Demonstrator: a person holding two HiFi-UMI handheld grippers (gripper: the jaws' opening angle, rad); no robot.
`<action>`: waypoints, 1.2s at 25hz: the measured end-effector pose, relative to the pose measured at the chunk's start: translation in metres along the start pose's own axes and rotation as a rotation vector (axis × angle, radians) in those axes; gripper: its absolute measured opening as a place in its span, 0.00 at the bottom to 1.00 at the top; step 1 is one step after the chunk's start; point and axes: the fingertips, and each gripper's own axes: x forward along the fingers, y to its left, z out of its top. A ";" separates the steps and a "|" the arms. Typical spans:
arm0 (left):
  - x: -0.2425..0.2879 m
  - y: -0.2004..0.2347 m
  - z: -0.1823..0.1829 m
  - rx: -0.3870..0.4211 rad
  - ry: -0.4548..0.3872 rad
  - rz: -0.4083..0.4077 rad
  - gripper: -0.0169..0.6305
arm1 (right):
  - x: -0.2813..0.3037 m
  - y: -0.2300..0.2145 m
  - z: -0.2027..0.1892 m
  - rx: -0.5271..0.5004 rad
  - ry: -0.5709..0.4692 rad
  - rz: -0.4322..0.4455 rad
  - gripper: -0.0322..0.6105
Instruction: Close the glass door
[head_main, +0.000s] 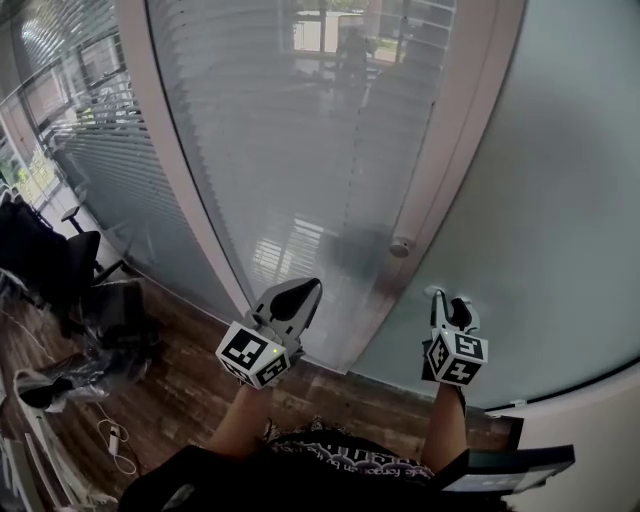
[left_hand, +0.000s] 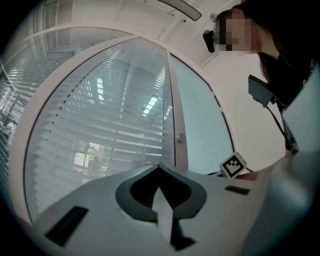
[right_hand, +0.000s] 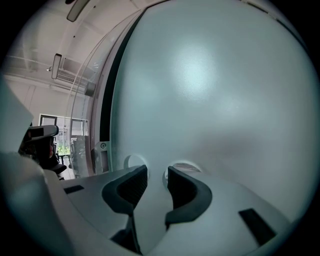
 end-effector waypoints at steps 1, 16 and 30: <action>0.001 -0.001 0.000 0.002 0.001 -0.002 0.03 | 0.000 -0.001 0.000 0.001 0.000 0.000 0.24; 0.008 -0.024 0.007 0.030 0.004 -0.046 0.03 | -0.033 0.007 0.004 -0.054 -0.025 0.035 0.24; 0.001 -0.030 0.018 0.041 0.000 -0.020 0.03 | -0.107 0.033 0.080 -0.128 -0.349 0.089 0.05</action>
